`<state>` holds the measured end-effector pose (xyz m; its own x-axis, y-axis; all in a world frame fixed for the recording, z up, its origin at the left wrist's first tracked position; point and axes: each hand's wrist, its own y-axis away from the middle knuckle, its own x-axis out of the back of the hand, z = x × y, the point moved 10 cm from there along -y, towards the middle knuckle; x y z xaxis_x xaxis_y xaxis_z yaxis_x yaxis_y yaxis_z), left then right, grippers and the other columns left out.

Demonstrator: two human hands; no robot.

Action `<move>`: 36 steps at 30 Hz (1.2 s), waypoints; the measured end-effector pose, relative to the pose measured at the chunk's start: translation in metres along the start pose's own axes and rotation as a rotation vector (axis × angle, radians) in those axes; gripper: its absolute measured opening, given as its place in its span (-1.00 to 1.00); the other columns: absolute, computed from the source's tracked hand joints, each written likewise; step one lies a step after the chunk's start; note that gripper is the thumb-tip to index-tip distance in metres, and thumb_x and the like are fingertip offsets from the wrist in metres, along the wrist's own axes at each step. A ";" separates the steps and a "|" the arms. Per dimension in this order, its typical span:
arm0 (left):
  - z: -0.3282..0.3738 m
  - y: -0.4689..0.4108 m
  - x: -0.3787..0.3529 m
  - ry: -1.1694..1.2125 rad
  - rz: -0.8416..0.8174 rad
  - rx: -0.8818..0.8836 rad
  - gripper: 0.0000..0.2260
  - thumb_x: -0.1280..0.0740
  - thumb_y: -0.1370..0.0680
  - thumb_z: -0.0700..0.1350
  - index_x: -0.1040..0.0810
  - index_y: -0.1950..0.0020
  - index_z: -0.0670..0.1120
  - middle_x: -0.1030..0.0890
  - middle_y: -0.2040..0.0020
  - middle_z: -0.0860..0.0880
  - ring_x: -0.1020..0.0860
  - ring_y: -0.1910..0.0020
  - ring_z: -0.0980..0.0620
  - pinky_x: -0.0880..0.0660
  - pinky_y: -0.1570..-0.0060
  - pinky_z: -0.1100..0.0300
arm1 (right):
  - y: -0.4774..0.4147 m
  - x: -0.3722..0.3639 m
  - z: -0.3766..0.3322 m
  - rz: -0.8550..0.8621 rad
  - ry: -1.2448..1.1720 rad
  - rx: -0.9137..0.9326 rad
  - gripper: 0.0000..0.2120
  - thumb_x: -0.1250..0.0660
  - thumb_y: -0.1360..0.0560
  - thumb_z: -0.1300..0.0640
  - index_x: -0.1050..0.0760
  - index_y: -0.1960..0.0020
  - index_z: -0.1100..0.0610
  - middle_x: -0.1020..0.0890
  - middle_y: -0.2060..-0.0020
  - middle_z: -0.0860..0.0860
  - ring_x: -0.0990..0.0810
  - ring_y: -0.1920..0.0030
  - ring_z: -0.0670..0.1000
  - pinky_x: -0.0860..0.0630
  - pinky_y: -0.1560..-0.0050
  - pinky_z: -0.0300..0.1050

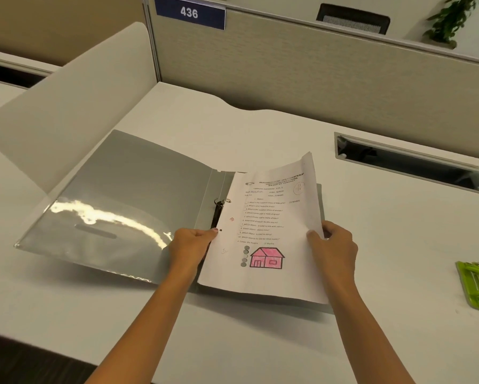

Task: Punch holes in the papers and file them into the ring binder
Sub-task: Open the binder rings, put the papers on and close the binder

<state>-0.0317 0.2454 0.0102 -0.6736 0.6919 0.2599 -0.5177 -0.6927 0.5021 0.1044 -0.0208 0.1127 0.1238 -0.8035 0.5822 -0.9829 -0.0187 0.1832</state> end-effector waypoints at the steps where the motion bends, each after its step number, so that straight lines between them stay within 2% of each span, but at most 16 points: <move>1: -0.001 0.001 -0.001 0.048 -0.005 0.016 -0.85 -0.41 -0.49 -0.06 -0.58 0.25 -0.06 -0.69 0.15 -0.11 -0.66 0.17 -0.12 -0.57 0.22 0.14 | 0.001 0.000 -0.001 0.003 -0.001 0.005 -0.75 -0.21 -0.53 0.26 -0.55 -0.16 0.17 -0.56 0.08 -0.03 -0.52 0.20 0.00 -0.33 0.38 -0.37; 4: -0.005 0.003 -0.002 0.166 -0.029 0.073 -0.92 -0.43 -0.48 -0.12 -0.62 0.19 -0.10 -0.69 0.14 -0.13 -0.66 0.16 -0.14 -0.58 0.20 0.12 | 0.005 0.000 -0.002 0.017 -0.012 0.010 -0.76 -0.21 -0.52 0.26 -0.55 -0.14 0.16 -0.55 0.11 -0.05 -0.51 0.24 -0.06 -0.33 0.37 -0.36; 9: -0.011 0.003 -0.006 0.254 -0.084 0.141 -0.92 -0.43 -0.47 -0.17 -0.61 0.14 -0.18 -0.68 0.16 -0.14 -0.66 0.19 -0.12 -0.59 0.27 0.15 | 0.010 0.000 0.000 0.024 -0.012 0.008 -0.79 -0.22 -0.51 0.25 -0.55 -0.10 0.15 -0.56 0.13 -0.04 -0.50 0.26 -0.12 -0.32 0.37 -0.36; 11: -0.015 0.003 -0.011 0.281 -0.131 0.182 -0.92 -0.42 -0.48 -0.18 -0.59 0.15 -0.18 -0.68 0.15 -0.14 -0.66 0.21 -0.08 -0.58 0.30 0.16 | 0.011 0.001 0.000 0.024 -0.017 0.010 -0.78 -0.22 -0.52 0.24 -0.55 -0.11 0.15 -0.57 0.10 -0.03 -0.51 0.24 -0.07 -0.34 0.35 -0.35; 15: -0.022 0.002 -0.023 0.347 -0.221 0.251 -0.93 -0.40 -0.50 -0.22 -0.57 0.12 -0.21 -0.67 0.09 -0.17 -0.64 0.17 -0.07 -0.60 0.23 0.12 | 0.011 0.002 -0.002 0.025 -0.024 0.012 -0.75 -0.22 -0.52 0.23 -0.54 -0.16 0.14 -0.54 0.08 -0.05 -0.52 0.14 0.02 -0.39 0.25 -0.24; 19: -0.026 0.004 -0.031 0.409 -0.256 0.311 -0.93 -0.39 -0.50 -0.23 -0.56 0.10 -0.23 -0.66 0.10 -0.17 -0.63 0.17 -0.06 -0.58 0.23 0.12 | 0.009 0.004 -0.005 0.041 0.014 0.044 -0.76 -0.21 -0.53 0.22 -0.54 -0.15 0.16 -0.58 0.04 -0.01 -0.52 0.15 0.02 -0.35 0.33 -0.36; 20: -0.026 0.005 -0.032 0.411 -0.254 0.303 -0.93 -0.39 -0.50 -0.23 -0.56 0.10 -0.23 -0.66 0.11 -0.17 -0.64 0.18 -0.06 -0.61 0.25 0.12 | 0.009 0.004 -0.005 0.044 0.026 0.048 -0.76 -0.21 -0.53 0.22 -0.54 -0.16 0.16 -0.60 0.01 0.01 -0.52 0.15 0.02 -0.36 0.33 -0.34; 23: -0.023 0.007 -0.030 0.368 -0.218 0.232 -0.89 -0.40 -0.49 -0.25 -0.59 0.03 -0.26 -0.67 0.08 -0.17 -0.65 0.16 -0.05 -0.63 0.26 0.21 | 0.004 0.003 -0.002 0.052 0.067 0.047 -0.72 -0.21 -0.54 0.21 -0.52 -0.22 0.16 -0.62 -0.10 0.05 -0.52 0.12 0.03 -0.42 0.13 -0.22; 25: -0.022 0.010 -0.029 0.336 -0.192 0.190 -0.88 -0.39 -0.50 -0.26 -0.59 -0.01 -0.25 -0.67 0.07 -0.17 -0.65 0.16 -0.03 -0.62 0.32 0.27 | -0.001 0.000 0.002 0.053 0.097 0.044 -0.71 -0.21 -0.55 0.21 -0.51 -0.24 0.16 -0.62 -0.13 0.07 -0.51 0.12 0.04 -0.41 0.09 -0.18; 28: -0.019 0.010 -0.023 0.233 -0.142 0.119 -0.94 -0.39 -0.50 -0.20 -0.60 0.05 -0.16 -0.68 0.08 -0.14 -0.67 0.12 -0.06 -0.60 0.30 0.26 | -0.008 -0.006 0.011 0.058 0.155 0.019 -0.71 -0.22 -0.56 0.20 -0.48 -0.26 0.18 -0.60 -0.16 0.10 -0.50 0.10 0.06 -0.38 0.08 -0.18; 32: 0.002 0.012 0.002 -0.074 0.054 -0.111 -0.91 -0.42 -0.48 -0.07 -0.57 0.11 -0.07 -0.64 0.24 0.02 -0.63 0.27 0.08 -0.56 0.36 0.26 | -0.016 -0.015 0.029 0.071 0.187 -0.011 -0.69 -0.24 -0.54 0.21 -0.44 -0.28 0.15 -0.60 -0.16 0.12 -0.55 0.00 0.13 -0.40 0.07 -0.14; 36: 0.019 0.016 0.020 -0.191 0.237 -0.310 -0.80 -0.45 -0.44 -0.03 -0.51 0.01 -0.02 -0.57 0.22 0.09 -0.56 0.22 0.07 -0.56 0.20 0.13 | -0.017 -0.023 0.044 0.121 0.337 -0.054 -0.53 -0.29 -0.50 0.25 -0.27 -0.37 0.14 -0.54 -0.19 0.16 -0.55 -0.10 0.24 -0.49 -0.02 0.04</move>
<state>-0.0439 0.2516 0.0389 -0.6985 0.5111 0.5009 -0.5136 -0.8454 0.1464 0.1120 -0.0281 0.0617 0.0537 -0.5562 0.8293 -0.9857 0.1033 0.1331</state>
